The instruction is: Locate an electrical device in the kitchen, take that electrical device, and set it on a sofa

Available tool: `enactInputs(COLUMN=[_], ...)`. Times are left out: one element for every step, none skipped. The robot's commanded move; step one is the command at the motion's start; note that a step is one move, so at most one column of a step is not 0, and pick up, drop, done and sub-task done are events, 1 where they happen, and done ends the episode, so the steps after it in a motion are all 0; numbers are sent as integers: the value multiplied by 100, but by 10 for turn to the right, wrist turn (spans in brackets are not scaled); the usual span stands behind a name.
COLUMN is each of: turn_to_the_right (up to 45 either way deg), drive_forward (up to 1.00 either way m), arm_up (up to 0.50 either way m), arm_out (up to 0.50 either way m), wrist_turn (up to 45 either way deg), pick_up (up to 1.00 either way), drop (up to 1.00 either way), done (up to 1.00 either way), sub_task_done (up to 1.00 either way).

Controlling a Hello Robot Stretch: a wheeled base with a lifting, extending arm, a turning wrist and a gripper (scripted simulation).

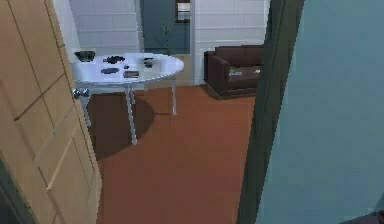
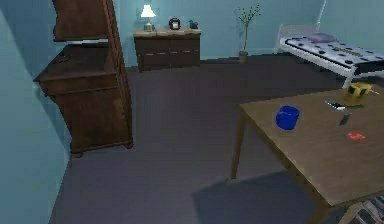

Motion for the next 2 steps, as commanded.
enactInputs(turn_to_the_right=[90,0], drive_forward=[0,30], arm_up=[0,0], arm_out=[0,0], wrist_turn=[0,0], pick_up=[0,0], drop=[0,0], done=[0,0], sub_task_done=[0,0])
